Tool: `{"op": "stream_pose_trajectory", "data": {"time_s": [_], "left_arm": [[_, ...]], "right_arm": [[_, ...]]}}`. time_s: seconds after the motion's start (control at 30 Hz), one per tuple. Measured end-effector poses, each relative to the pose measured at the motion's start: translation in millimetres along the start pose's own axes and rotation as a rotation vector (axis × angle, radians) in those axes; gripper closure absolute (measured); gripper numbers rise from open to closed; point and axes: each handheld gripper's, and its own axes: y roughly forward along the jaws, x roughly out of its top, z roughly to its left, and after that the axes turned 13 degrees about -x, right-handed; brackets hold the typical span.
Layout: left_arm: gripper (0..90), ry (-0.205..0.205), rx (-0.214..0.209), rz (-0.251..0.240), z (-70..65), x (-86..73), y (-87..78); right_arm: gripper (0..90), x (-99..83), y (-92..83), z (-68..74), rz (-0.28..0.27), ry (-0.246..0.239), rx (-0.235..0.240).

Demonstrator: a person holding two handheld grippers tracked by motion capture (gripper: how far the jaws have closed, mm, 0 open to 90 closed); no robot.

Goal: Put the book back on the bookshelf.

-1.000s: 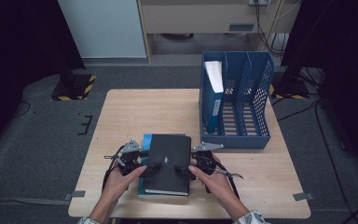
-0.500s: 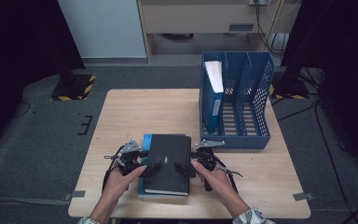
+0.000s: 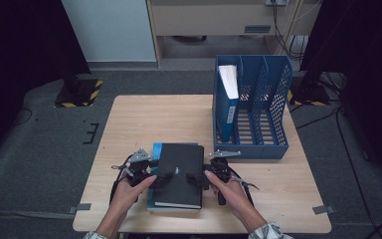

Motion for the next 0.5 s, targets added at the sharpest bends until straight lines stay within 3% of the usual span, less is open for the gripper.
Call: {"op": "stream_pose_trajectory", "data": {"time_s": [0.27, 0.5], "left_arm": [[21.4, -0.001, 0.000, 0.006, -0.2, 0.9, -0.3], [21.5, 0.004, -0.007, 0.011, -1.7, 1.3, 0.6]], "right_arm": [[0.0, 0.3, 3.6, -2.5, 0.010, 0.037, 0.017], [0.5, -0.4, 0.7, -1.1, 0.011, 0.031, 0.002]]}}
